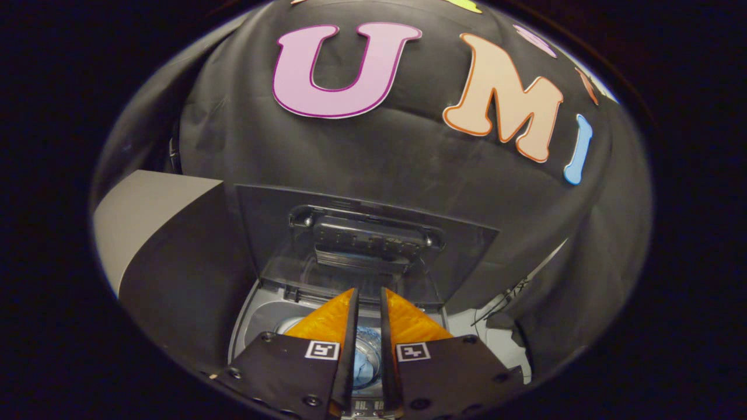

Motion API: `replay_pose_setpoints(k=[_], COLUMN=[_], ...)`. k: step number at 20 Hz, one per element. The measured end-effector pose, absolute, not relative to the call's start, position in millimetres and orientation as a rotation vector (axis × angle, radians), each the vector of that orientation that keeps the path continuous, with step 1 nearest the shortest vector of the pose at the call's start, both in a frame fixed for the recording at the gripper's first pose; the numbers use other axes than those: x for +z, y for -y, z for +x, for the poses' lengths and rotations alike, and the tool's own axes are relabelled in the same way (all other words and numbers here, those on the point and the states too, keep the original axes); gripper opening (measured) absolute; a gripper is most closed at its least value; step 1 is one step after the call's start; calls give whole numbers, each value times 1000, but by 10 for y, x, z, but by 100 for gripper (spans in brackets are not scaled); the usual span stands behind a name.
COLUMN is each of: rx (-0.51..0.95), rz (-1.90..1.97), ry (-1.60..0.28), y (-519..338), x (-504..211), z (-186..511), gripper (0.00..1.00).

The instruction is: Put the clothes into the washing machine and then close the washing machine lid.

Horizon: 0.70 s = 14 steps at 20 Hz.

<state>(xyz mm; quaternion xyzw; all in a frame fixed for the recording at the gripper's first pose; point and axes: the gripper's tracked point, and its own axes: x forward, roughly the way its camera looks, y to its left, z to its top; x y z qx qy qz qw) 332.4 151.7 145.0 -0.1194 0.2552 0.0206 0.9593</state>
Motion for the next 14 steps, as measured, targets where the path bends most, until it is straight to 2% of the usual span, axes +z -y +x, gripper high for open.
replay_pose_setpoints(k=[11, 12, 14], rx=[60, 64, 67], rz=[-103, -83, -41], ry=[-324, -316, -310], y=[-2029, -2087, -2152], x=[2081, 2115, 2168], z=[4172, 4268, 4407], gripper=[57, 57, 76])
